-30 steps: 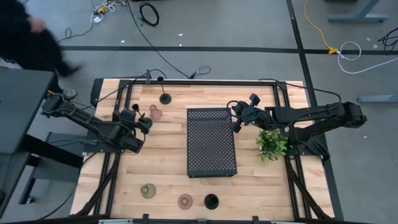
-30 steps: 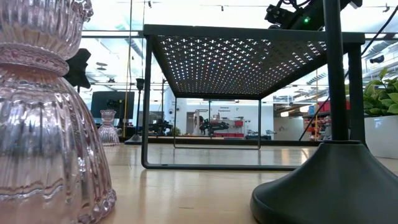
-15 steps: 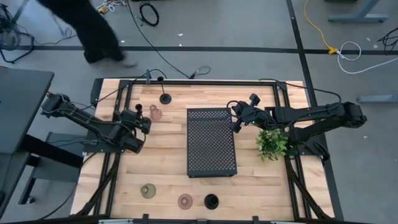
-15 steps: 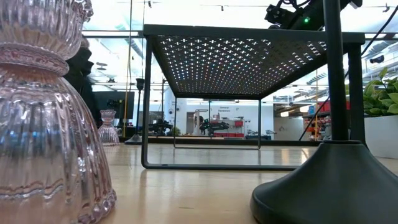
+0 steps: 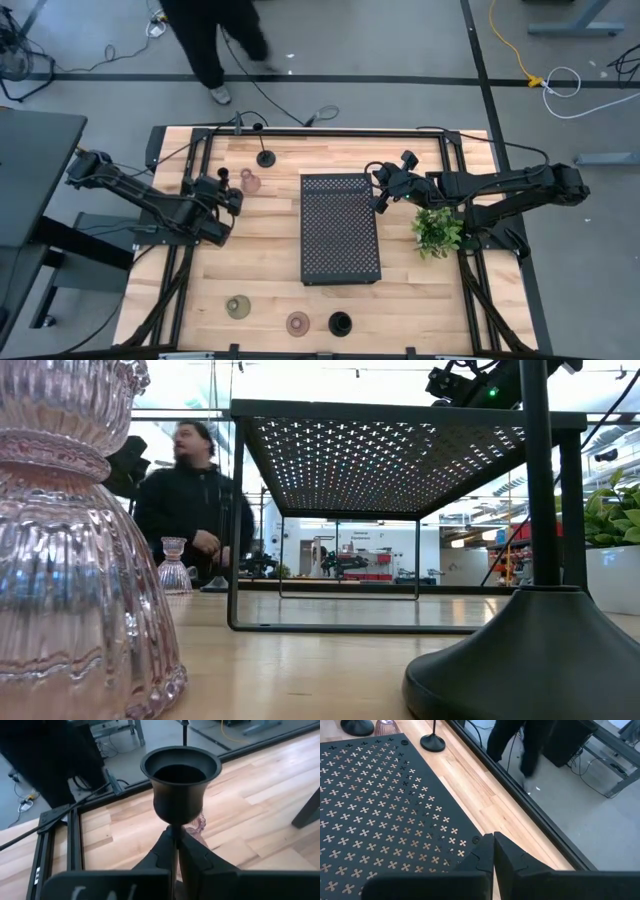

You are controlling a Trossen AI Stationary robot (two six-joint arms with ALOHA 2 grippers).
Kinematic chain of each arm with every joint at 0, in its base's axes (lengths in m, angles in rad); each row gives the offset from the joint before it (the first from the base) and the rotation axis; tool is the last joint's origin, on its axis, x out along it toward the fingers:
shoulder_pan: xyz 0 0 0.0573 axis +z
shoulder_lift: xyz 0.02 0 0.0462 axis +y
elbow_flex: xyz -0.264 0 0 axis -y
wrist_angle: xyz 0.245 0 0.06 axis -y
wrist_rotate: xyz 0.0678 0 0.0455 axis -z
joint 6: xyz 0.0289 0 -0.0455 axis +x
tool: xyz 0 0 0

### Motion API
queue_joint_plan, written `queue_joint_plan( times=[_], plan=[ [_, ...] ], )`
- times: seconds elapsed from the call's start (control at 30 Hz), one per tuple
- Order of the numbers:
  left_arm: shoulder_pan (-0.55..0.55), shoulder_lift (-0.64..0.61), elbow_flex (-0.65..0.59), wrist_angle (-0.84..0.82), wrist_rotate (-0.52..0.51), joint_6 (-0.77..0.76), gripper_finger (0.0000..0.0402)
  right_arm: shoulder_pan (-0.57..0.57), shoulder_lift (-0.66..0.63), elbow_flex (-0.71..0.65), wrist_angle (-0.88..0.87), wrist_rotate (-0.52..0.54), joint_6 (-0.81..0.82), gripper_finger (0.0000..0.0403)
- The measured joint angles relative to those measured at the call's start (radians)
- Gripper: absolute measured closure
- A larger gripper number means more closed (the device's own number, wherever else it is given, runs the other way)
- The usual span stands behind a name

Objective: Pick & Place candle stick holders
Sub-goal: Put the middle left black candle holder on the shelf

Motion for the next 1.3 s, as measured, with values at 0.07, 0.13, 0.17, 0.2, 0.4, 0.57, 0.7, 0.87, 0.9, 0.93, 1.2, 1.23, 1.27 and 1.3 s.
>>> queue_joint_plan(
  times=[0.07,0.13,0.17,0.2,0.4,0.57,0.7,0.87,0.9,0.93,1.2,1.23,1.27,1.3],
  plan=[
    [-0.001,0.0,0.028,-0.014,0.028,0.023,0.0391,0.0,0.0,0.0,0.0,0.0,0.0,0.0389],
    [-0.001,0.001,0.069,-0.027,0.06,0.074,0.0391,0.0,0.0,0.0,0.0,0.0,0.0,0.0389],
    [-0.001,0.001,0.092,-0.029,0.069,0.101,0.0391,0.0,0.0,0.0,0.0,0.0,0.0,0.0389],
    [-0.001,0.001,0.117,-0.028,0.075,0.128,0.0392,0.0,0.0,0.0,0.0,0.0,0.0,0.0389],
    [-0.001,0.001,0.254,-0.041,0.097,0.258,0.0392,0.0,0.0,0.0,0.0,0.0,0.0,0.0389],
    [-0.001,0.001,0.362,-0.05,0.108,0.352,0.0392,0.0,0.0,0.0,0.0,0.0,0.0,0.0389],
    [-0.001,0.001,0.435,-0.046,0.117,0.457,0.0392,0.0,0.0,0.0,0.001,0.0,0.0,0.0389],
    [-0.001,0.001,0.514,-0.036,0.131,0.575,0.0392,0.0,0.0,0.0,0.017,-0.001,0.0,0.0389],
    [-0.001,0.0,0.529,-0.032,0.131,0.592,0.0392,0.0,0.0,0.0,0.02,-0.001,-0.003,0.0389],
    [-0.001,0.0,0.541,-0.026,0.13,0.613,0.0392,0.0,0.0,0.0,0.023,-0.001,-0.008,0.0389],
    [-0.008,0.0,0.592,0.227,0.136,0.935,0.0392,0.0,0.0,0.0,0.082,-0.051,-0.04,0.0389],
    [-0.008,0.0,0.592,0.269,0.146,0.981,0.0392,0.0,0.0,0.0,0.095,-0.061,-0.045,0.0389],
    [-0.008,0.0,0.592,0.31,0.158,1.026,0.0392,0.0,0.0,0.0,0.107,-0.072,-0.052,0.0389],
    [-0.008,0.0,0.592,0.352,0.17,1.069,0.0392,0.0,0.0,0.0,0.12,-0.089,-0.057,0.0389]
  ],
)
